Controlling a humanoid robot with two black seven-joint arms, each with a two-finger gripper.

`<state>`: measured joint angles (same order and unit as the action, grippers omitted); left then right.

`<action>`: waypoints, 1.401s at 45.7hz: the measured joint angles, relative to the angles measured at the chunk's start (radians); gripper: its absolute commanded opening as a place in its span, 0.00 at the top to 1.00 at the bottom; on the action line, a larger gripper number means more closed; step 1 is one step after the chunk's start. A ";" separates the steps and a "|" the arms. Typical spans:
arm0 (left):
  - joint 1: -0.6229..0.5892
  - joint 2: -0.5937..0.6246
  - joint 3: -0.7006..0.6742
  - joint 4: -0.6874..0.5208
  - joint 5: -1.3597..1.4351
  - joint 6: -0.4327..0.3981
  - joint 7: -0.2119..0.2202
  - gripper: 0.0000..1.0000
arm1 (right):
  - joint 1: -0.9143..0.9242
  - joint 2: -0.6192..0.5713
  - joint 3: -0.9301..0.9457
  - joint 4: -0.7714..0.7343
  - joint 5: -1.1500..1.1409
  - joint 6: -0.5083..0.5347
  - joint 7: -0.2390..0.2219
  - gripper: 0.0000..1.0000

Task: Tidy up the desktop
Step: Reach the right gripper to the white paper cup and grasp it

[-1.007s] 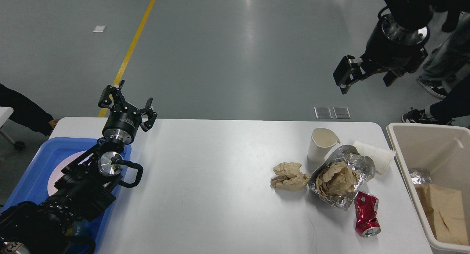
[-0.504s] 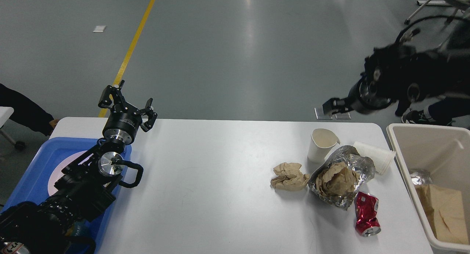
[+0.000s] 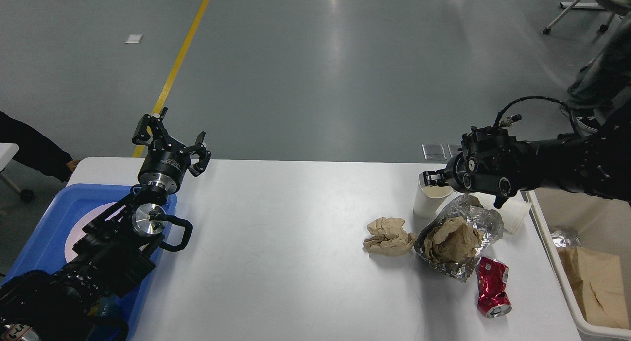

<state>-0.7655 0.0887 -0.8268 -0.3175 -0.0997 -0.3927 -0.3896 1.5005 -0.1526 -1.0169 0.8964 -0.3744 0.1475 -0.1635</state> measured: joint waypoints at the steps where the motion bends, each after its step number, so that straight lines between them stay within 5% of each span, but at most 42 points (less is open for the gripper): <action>1: 0.000 0.000 0.000 0.000 0.000 0.000 0.000 0.04 | -0.010 0.003 0.003 -0.011 0.000 0.000 0.000 0.24; 11: 0.000 0.000 0.000 0.000 0.000 0.000 0.000 0.04 | -0.095 0.014 0.025 -0.104 -0.001 0.000 0.000 0.26; 32: 0.000 0.000 0.000 0.000 0.000 0.000 0.000 0.04 | -0.151 0.039 0.031 -0.135 0.000 0.018 -0.001 1.00; 64: 0.001 0.000 0.000 0.000 0.000 0.000 0.000 0.04 | 0.020 0.016 0.091 -0.099 0.004 0.284 0.001 1.00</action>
<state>-0.7646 0.0890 -0.8268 -0.3175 -0.0995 -0.3927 -0.3896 1.5205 -0.1366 -0.9255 0.7971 -0.3700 0.4312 -0.1626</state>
